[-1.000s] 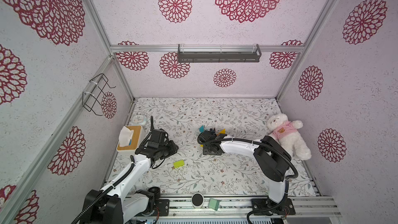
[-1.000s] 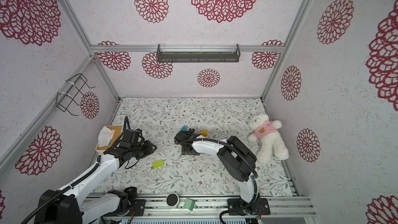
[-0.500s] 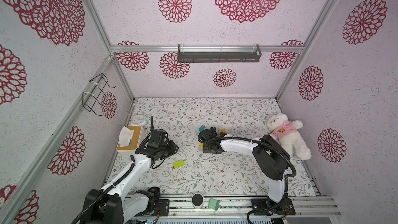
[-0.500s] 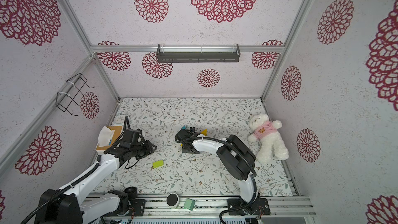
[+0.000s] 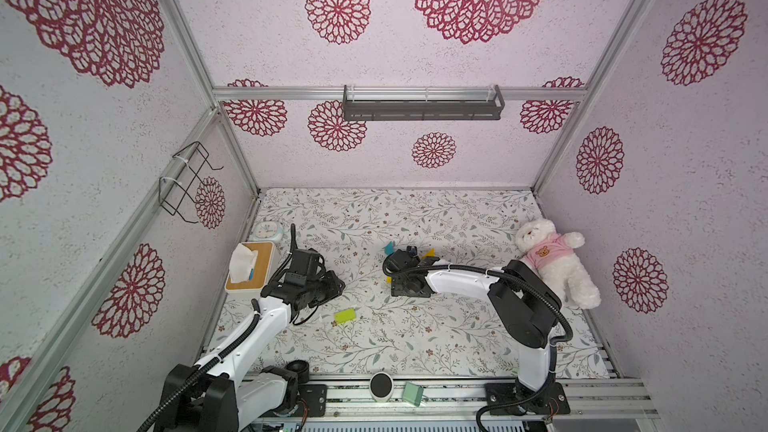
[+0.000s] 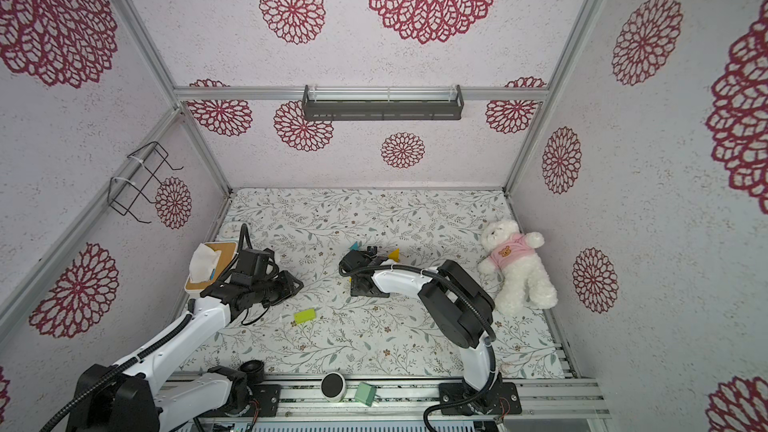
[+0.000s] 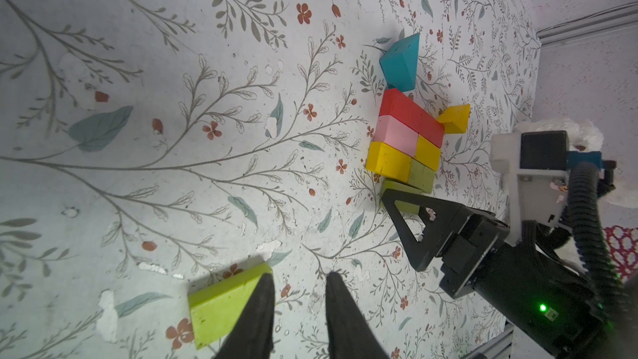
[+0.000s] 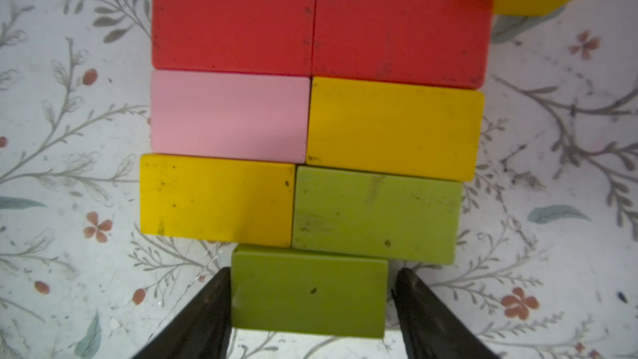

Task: Assemble a carrot with building blocks
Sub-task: Assemble the building block at the center of the board, then pick up the building block from the center of the board.

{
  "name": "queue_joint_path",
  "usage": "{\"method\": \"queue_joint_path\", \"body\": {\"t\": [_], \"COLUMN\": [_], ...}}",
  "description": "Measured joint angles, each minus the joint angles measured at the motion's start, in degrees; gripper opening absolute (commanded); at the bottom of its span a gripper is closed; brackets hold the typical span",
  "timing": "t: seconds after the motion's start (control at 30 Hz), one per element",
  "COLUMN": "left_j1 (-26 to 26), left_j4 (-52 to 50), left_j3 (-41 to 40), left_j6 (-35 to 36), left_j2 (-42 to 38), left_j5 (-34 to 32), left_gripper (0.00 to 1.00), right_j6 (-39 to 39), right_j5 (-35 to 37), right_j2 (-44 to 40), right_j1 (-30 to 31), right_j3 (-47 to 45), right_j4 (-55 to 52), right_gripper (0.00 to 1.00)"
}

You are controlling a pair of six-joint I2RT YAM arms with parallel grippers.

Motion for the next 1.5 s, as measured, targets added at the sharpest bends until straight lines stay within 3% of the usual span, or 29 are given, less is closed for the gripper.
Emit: {"method": "queue_joint_path", "body": {"t": [0.23,0.47,0.7,1.0,1.5], "left_j1": [0.0,0.1,1.5,2.8,3.5], "left_j4": [-0.1,-3.1,-11.4,-21.8,-25.2], "left_j3": [0.0,0.9,6.7,7.1,7.1], "left_j6": [0.0,-0.9,-3.0,-6.1,-6.7], "left_j2": [0.0,-3.2,-11.6,-23.7,-26.0], "left_j5": [0.0,-2.8,-8.3,-11.8,-12.1], "left_gripper": [0.30,0.33,0.44,0.47,0.48], "right_j6": [0.7,1.7,0.7,-4.0,-9.6], "right_j5": [1.7,3.5,2.6,-1.6,-3.0], "right_j2": [-5.9,-8.3,0.8,10.4,19.0], "right_j1": [2.0,11.5,18.5,21.4,21.4], "right_j3": [-1.7,1.9,13.0,19.5,31.1], "right_j4": [-2.3,-6.0,-6.1,-6.3,-9.4], "right_gripper": [0.77,0.76,0.76,0.76,0.78]}}
